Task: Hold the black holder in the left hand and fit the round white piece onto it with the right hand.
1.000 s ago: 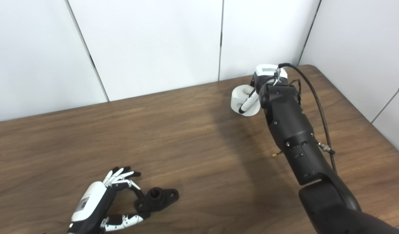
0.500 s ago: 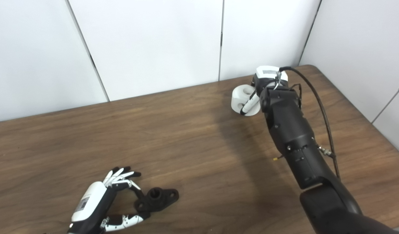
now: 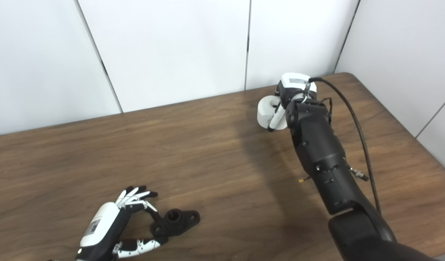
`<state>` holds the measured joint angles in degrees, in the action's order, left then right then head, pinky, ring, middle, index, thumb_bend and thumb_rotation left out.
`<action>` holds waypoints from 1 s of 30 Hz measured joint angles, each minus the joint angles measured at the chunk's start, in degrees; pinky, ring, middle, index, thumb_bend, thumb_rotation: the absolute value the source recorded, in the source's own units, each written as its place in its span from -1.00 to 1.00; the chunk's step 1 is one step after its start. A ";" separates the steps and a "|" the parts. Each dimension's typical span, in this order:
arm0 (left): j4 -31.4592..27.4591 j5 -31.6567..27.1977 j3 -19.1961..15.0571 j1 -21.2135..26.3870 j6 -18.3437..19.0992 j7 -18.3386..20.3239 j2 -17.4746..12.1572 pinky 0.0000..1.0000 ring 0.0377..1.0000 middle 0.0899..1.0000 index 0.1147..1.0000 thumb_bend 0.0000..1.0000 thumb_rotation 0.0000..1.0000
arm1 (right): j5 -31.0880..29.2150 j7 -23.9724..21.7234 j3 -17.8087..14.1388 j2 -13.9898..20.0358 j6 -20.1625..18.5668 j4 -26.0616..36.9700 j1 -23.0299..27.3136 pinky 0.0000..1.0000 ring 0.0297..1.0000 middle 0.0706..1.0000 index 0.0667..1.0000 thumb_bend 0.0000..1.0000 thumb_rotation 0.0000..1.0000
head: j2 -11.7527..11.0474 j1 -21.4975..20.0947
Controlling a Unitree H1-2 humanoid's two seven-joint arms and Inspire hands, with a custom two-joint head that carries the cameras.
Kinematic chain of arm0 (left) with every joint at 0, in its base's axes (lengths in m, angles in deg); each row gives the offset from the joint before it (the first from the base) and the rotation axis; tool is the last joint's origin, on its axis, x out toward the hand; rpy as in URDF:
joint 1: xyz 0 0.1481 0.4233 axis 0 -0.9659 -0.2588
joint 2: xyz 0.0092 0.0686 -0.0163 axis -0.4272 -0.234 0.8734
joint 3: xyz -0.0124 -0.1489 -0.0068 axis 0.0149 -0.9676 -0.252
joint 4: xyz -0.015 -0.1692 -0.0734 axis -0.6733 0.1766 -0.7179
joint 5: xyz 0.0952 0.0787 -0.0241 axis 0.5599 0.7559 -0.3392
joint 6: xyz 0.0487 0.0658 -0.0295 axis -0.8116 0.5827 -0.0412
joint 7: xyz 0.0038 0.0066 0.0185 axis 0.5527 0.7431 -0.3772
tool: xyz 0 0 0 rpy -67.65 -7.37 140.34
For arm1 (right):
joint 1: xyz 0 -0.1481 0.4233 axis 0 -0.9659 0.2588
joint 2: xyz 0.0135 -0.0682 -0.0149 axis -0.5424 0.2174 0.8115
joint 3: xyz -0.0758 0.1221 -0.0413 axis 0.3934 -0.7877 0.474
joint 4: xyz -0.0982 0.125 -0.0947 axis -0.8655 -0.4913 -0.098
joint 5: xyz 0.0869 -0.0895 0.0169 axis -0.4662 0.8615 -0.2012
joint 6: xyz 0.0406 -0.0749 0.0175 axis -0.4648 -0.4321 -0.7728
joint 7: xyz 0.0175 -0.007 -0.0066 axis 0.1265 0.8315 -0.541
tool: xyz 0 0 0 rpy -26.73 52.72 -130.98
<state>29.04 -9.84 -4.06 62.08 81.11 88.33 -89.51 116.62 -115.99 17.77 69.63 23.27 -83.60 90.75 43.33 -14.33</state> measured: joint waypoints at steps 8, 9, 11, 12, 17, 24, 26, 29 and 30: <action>-0.08 0.20 0.00 0.00 0.23 0.08 0.22 1.00 0.89 0.65 -0.16 0.03 -0.88 | -4.66 4.57 0.63 0.32 0.05 0.02 -0.98 1.00 1.00 0.65 -0.11 0.05 -0.73 | 0.18 0.62; -0.08 0.27 0.01 0.00 0.24 0.08 0.27 1.00 0.89 0.65 -0.16 0.03 -0.88 | -4.74 4.83 0.75 0.33 0.05 0.02 -1.04 1.00 1.00 0.67 -0.11 0.05 -0.73 | 0.26 0.70; -0.08 0.35 0.01 0.00 0.29 0.07 0.34 1.00 0.89 0.65 -0.16 0.03 -0.88 | -4.94 5.26 1.16 0.46 0.05 0.01 -1.07 1.00 1.00 0.69 -0.11 0.05 -0.73 | 0.18 0.88; -0.09 0.39 0.02 0.00 0.33 0.07 0.38 1.00 0.89 0.65 -0.16 0.03 -0.88 | -5.10 5.54 1.38 0.60 0.05 0.01 -1.07 1.00 1.00 0.70 -0.11 0.05 -0.73 | 0.18 0.88; -0.11 0.76 0.14 0.01 0.50 0.04 0.81 1.00 0.89 0.65 -0.16 0.03 -0.88 | -6.19 5.65 2.79 2.45 0.05 1.56 -1.67 1.00 1.00 0.74 -0.10 0.05 -0.73 | 0.26 1.58; -0.12 0.85 0.32 0.12 1.14 0.11 1.25 1.00 0.89 0.65 -0.16 0.03 -0.88 | -6.53 -3.52 4.93 5.89 0.02 12.67 -2.34 1.00 1.00 0.71 -0.10 0.05 -0.72 | 0.62 3.25; -0.12 0.99 0.47 0.14 1.34 0.10 1.39 1.00 0.89 0.65 -0.16 0.03 -0.88 | -6.70 -7.42 5.99 6.97 0.06 16.71 -2.34 1.00 1.00 0.71 -0.10 0.05 -0.72 | 0.79 3.95; -0.12 1.32 0.80 0.28 1.58 0.11 1.67 1.00 0.89 0.65 -0.16 0.03 -0.88 | -6.77 -13.36 7.71 8.22 0.24 23.46 -2.33 1.00 0.99 0.70 -0.10 0.05 -0.71 | 0.88 4.65; -0.11 1.42 0.86 0.29 1.62 0.08 1.76 1.00 0.89 0.65 -0.16 0.03 -0.88 | -6.67 -15.26 8.08 8.35 0.26 25.85 -2.33 1.00 0.98 0.69 -0.10 0.05 -0.71 | 0.88 4.92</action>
<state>28.93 -8.42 -3.20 62.37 82.74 88.40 -87.75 109.95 -131.26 25.84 77.98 23.53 -57.75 88.42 44.21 -9.41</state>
